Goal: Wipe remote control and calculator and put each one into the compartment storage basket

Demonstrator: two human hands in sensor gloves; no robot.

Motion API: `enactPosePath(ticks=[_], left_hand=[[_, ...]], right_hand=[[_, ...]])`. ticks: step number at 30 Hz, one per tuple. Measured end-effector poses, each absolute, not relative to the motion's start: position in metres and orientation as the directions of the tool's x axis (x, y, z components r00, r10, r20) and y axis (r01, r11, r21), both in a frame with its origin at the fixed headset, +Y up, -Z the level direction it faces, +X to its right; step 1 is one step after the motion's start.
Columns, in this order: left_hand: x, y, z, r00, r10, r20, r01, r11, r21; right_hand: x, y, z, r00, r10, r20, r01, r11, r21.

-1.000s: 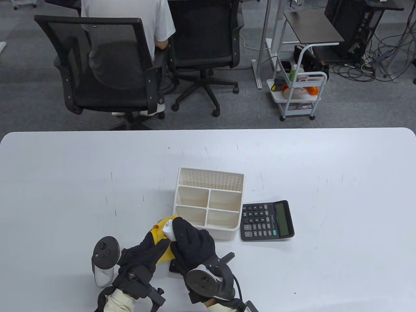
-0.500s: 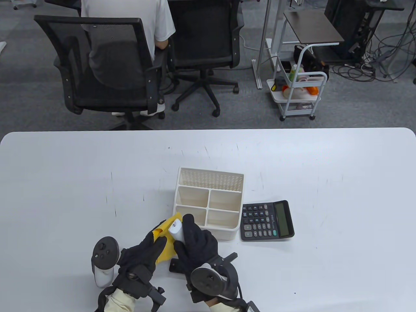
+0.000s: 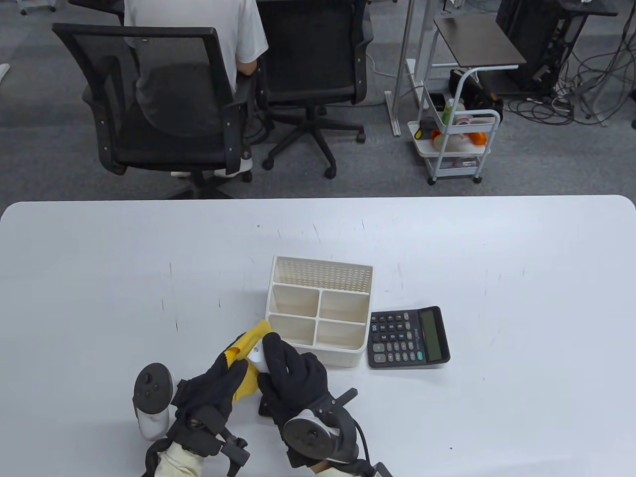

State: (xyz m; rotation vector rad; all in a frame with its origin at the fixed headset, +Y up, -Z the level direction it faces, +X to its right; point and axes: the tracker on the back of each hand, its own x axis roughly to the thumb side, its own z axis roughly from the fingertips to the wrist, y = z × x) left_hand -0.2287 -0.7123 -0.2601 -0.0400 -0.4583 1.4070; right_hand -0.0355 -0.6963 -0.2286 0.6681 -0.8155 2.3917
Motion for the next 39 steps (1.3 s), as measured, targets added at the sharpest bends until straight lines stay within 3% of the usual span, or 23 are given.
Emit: enactPosePath(ticks=[2,6,12,20,24,29,33,39], left_hand=[[-0.228,-0.713,-0.259,0.054,0.965,0.256,-0.949,0.129,-0.287],[-0.229,-0.711,-0.260,0.073,0.958,0.278,-0.942,0.158,-0.295],[-0.229,-0.711,-0.260,0.054,0.959,0.278,-0.944,0.140,-0.297],[-0.225,-0.714,-0.259,0.082,0.959,0.272,-0.935,0.169,-0.313],[-0.227,-0.714,-0.260,0.110,0.956,0.273,-0.932,0.195,-0.307],[-0.225,-0.713,-0.259,0.101,0.955,0.279,-0.932,0.189,-0.310],[-0.225,-0.714,-0.259,0.083,0.957,0.276,-0.936,0.171,-0.309],[-0.227,-0.716,-0.260,0.065,0.967,0.246,-0.946,0.138,-0.295]], right_hand=[[-0.036,-0.697,-0.229,-0.751,0.307,0.584,-0.598,-0.692,-0.405],[-0.030,-0.697,-0.235,-0.721,0.413,0.556,-0.655,-0.670,-0.351],[-0.022,-0.699,-0.241,-0.755,0.416,0.508,-0.625,-0.691,-0.363],[-0.035,-0.691,-0.228,-0.780,0.263,0.568,-0.559,-0.701,-0.443],[-0.029,-0.696,-0.234,-0.723,0.445,0.528,-0.655,-0.683,-0.323],[-0.020,-0.696,-0.242,-0.725,0.494,0.479,-0.671,-0.664,-0.331],[-0.014,-0.695,-0.242,-0.764,0.453,0.459,-0.632,-0.669,-0.391],[-0.027,-0.692,-0.231,-0.772,0.334,0.542,-0.590,-0.695,-0.412]])
